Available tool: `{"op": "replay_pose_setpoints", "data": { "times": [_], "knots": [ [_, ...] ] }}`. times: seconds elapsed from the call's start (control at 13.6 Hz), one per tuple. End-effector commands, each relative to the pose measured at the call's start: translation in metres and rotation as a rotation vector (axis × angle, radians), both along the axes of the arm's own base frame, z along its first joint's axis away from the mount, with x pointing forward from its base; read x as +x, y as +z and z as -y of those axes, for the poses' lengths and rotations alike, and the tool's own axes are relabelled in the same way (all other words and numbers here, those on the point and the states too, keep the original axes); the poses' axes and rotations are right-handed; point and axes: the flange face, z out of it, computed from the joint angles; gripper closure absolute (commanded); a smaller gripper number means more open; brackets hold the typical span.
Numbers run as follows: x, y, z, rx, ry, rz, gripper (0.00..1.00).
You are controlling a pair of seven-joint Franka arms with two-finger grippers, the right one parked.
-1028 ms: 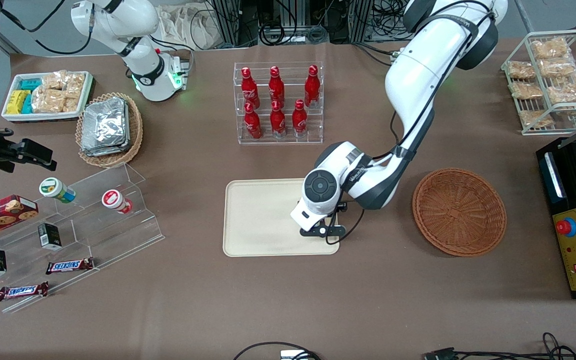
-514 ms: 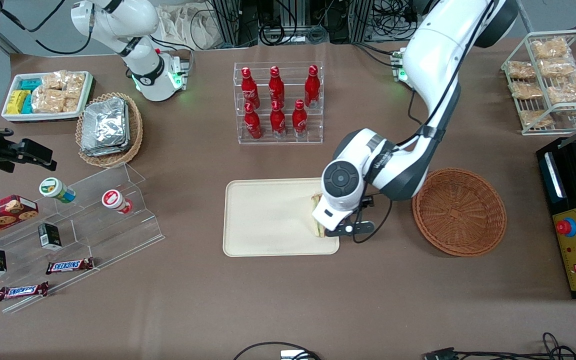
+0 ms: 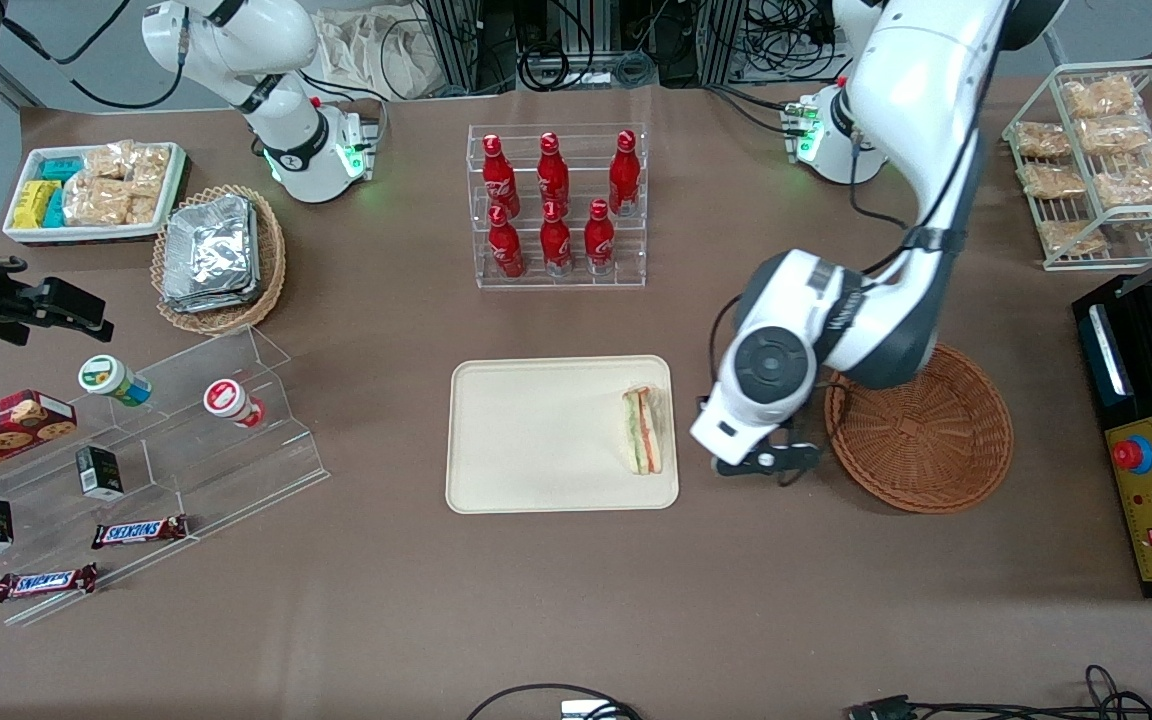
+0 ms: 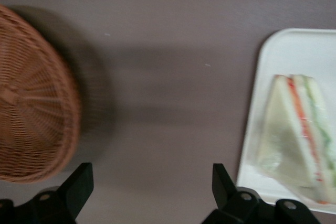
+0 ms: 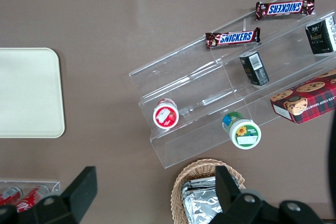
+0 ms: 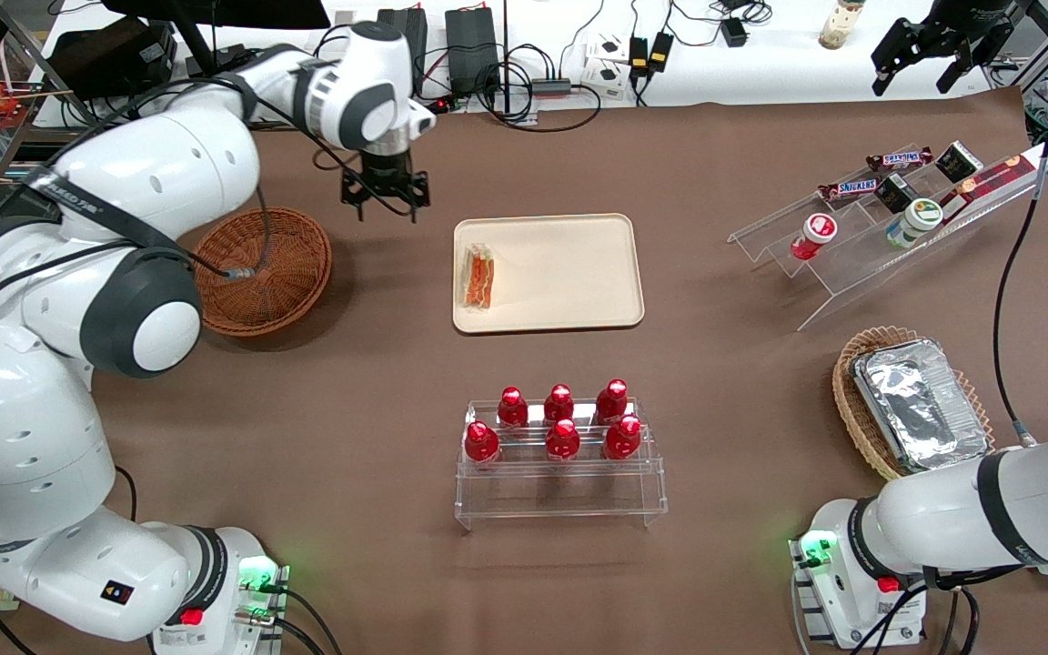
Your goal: Place sandwich from basket to tray
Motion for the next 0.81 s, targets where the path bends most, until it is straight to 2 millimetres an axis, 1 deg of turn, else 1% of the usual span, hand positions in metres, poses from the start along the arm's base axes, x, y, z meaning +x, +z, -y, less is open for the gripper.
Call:
{"op": "replay_pose_setpoints", "data": {
  "times": [0.0,0.15,0.22,0.29,0.44,0.51,0.59,0.66,0.73],
  "knots": [
    [0.001,0.022,-0.041,0.015,0.035,-0.007,0.00],
    [0.009,0.032,-0.065,0.027,0.075,0.006,0.00],
    [0.012,0.041,-0.072,0.012,0.084,0.019,0.00],
    [0.015,0.044,-0.082,-0.008,0.080,0.013,0.00],
    [0.022,0.044,-0.116,-0.055,0.050,-0.020,0.00],
    [0.020,0.042,-0.131,-0.060,0.028,-0.027,0.00],
    [0.016,0.043,-0.139,-0.065,0.031,-0.023,0.00],
    [0.011,0.042,-0.146,-0.072,0.036,-0.013,0.00],
    [0.002,0.044,-0.157,-0.085,0.046,0.025,0.00]
  ]
}}
